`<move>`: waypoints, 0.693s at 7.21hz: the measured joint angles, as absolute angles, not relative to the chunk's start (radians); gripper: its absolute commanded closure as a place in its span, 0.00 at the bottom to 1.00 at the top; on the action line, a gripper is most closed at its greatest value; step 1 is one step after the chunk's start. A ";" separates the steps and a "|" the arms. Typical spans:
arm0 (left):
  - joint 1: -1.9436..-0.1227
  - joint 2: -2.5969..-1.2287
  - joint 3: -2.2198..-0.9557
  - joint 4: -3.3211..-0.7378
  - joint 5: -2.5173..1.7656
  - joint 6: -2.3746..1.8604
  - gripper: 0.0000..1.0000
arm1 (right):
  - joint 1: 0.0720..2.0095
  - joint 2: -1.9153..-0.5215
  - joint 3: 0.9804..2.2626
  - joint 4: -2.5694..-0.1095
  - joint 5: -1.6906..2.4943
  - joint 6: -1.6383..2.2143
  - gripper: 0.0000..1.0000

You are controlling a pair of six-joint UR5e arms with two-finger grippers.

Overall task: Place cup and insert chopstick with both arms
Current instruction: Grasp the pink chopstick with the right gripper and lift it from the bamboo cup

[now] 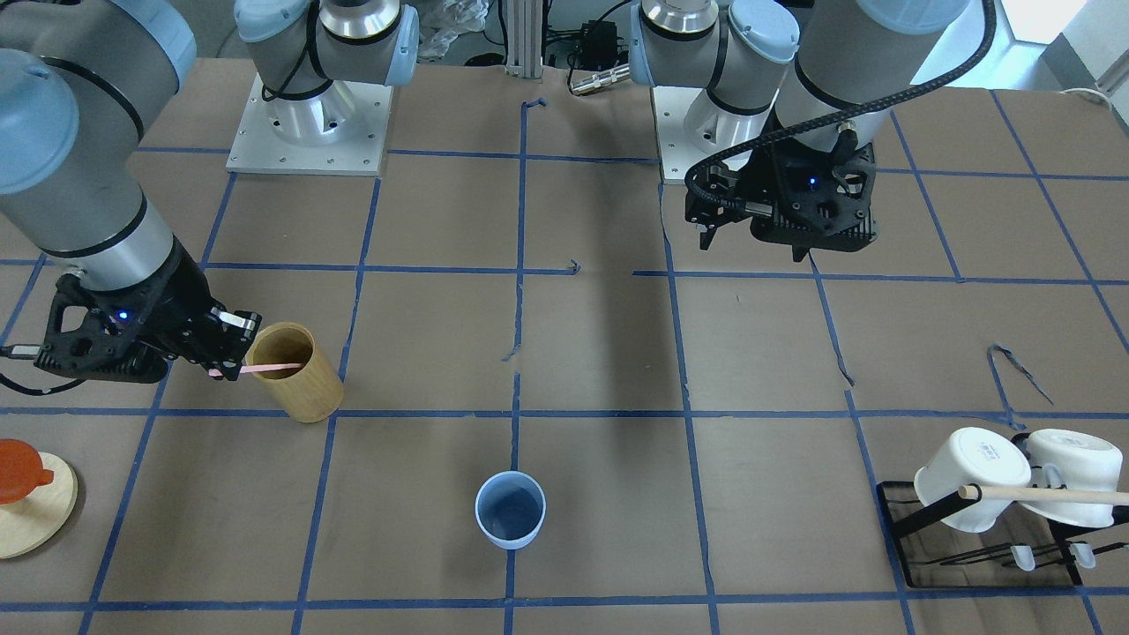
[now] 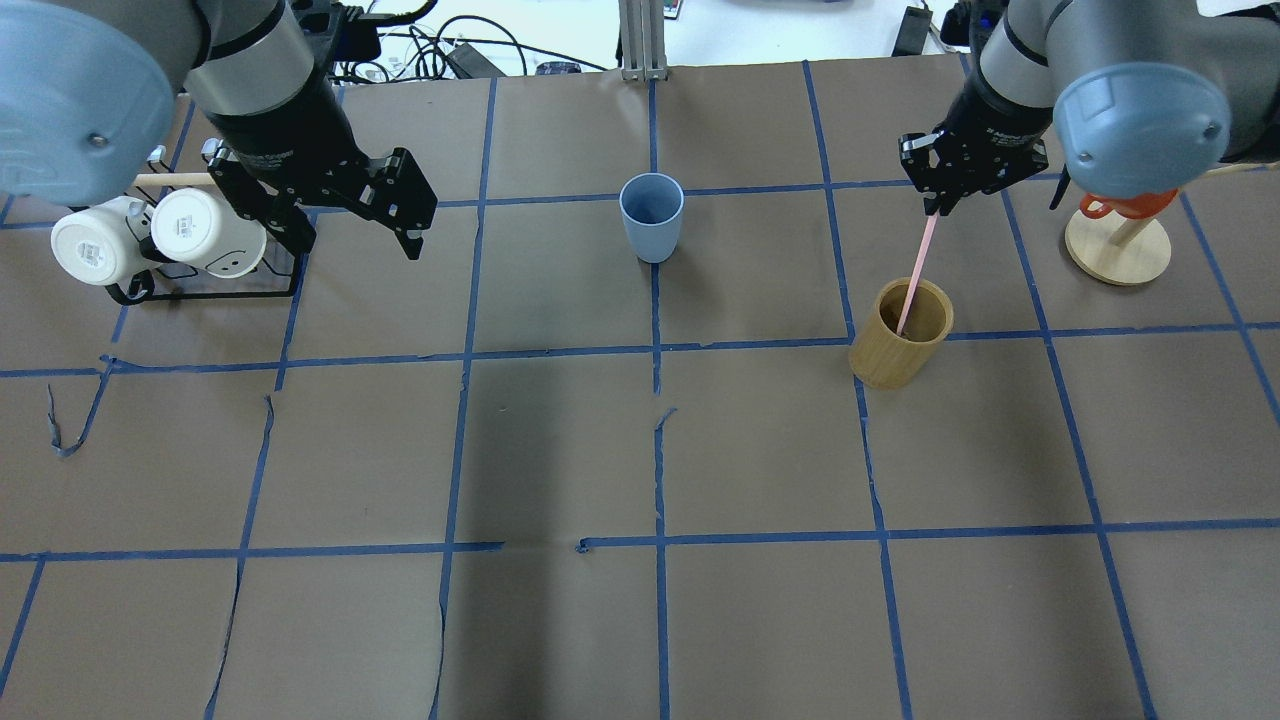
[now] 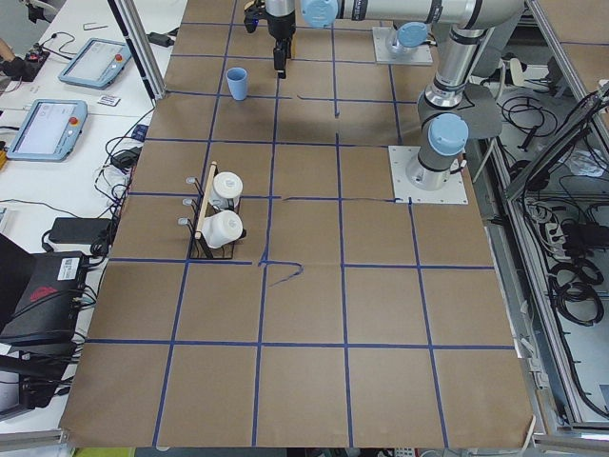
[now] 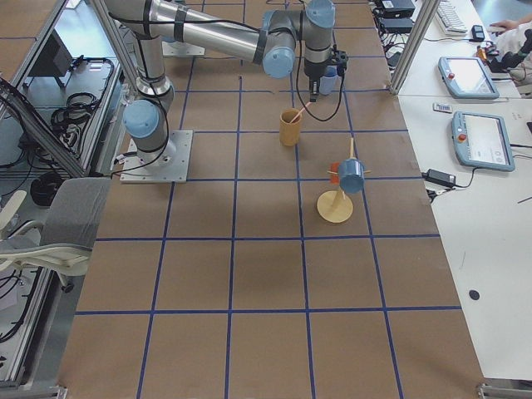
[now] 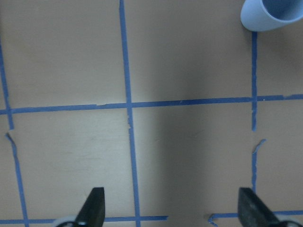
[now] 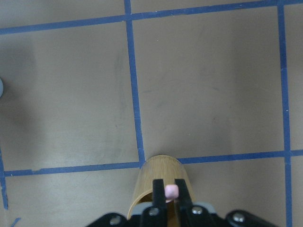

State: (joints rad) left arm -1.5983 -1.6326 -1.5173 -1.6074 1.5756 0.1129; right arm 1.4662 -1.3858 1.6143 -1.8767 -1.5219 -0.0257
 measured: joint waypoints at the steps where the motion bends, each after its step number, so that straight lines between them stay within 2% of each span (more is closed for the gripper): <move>1: -1.600 -1.630 -1.522 -1.606 1.570 0.102 0.00 | 1.468 -1.400 1.607 -1.860 -1.519 -0.026 0.81; 3: -1.606 -1.629 -1.540 -1.601 1.567 0.040 0.00 | 1.473 -1.449 1.578 -1.812 -1.501 -0.026 0.82; 5: -1.609 -1.618 -1.547 -1.602 1.567 0.025 0.00 | 1.492 -1.470 1.472 -1.706 -1.494 -0.026 0.83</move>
State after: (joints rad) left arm -1.6085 -1.6179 -1.5468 -1.6022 1.5671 0.0245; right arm 1.4919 -1.4696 1.4720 -1.7057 -1.4942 -0.0258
